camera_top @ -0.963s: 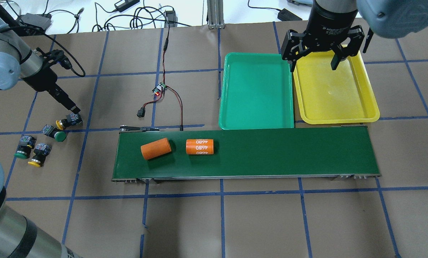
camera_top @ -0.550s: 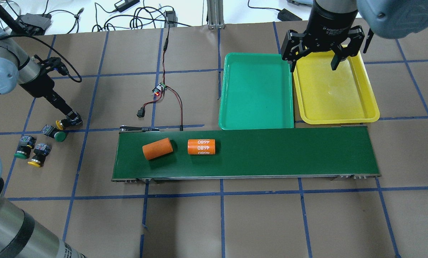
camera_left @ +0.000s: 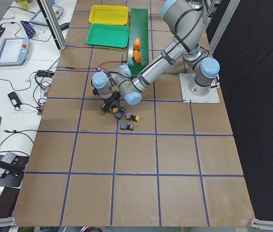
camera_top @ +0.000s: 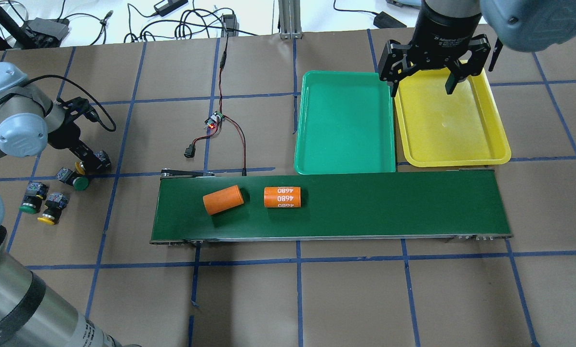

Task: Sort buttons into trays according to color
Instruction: 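Grasp a black yellow-ringed button with the left gripper, set it on belt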

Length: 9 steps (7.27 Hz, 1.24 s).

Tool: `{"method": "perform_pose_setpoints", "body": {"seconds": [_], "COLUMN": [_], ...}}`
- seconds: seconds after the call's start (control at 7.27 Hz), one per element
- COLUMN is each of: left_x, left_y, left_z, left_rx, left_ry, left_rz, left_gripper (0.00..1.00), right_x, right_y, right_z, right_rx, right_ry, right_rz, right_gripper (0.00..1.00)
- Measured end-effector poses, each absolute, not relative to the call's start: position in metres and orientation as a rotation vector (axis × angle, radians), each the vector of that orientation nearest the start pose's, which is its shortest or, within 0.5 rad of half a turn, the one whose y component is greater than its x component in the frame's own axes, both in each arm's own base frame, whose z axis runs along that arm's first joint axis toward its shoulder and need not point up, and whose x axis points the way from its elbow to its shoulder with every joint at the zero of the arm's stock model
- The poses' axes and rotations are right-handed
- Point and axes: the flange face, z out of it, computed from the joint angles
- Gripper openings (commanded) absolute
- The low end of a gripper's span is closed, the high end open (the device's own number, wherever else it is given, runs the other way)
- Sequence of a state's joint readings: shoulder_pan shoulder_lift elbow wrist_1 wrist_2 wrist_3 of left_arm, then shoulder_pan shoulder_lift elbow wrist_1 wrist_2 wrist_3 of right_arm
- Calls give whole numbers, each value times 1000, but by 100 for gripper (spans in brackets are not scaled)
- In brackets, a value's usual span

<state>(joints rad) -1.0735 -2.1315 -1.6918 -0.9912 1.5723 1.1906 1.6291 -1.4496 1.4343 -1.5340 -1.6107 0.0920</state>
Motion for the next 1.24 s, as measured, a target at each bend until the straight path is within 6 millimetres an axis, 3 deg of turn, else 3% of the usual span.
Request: {"method": "perform_pose_setpoints", "body": {"seconds": [0.28, 0.41, 0.69, 0.96, 1.1, 1.24], "left_x": [151, 121, 25, -68, -98, -119], "left_y": [-603, -598, -569, -514, -489, -472], "left_z": [196, 222, 266, 275, 271, 263], "left_rx": [1051, 976, 721, 444, 331, 260], "left_ry": [3040, 3068, 3137, 3157, 3158, 3157], "left_rz": [125, 151, 229, 287, 305, 310], "left_gripper": [14, 14, 15, 18, 67, 100], "right_x": [161, 161, 161, 161, 161, 161], "right_y": [-533, -533, -533, -533, -533, -533], "right_z": [489, 489, 489, 489, 489, 489], "right_rx": [53, 53, 53, 53, 53, 53], "right_ry": [3182, 3182, 3182, 3182, 3182, 3182], "right_rz": [29, 29, 29, 29, 29, 29], "right_gripper": [100, 100, 100, 100, 100, 100]}}
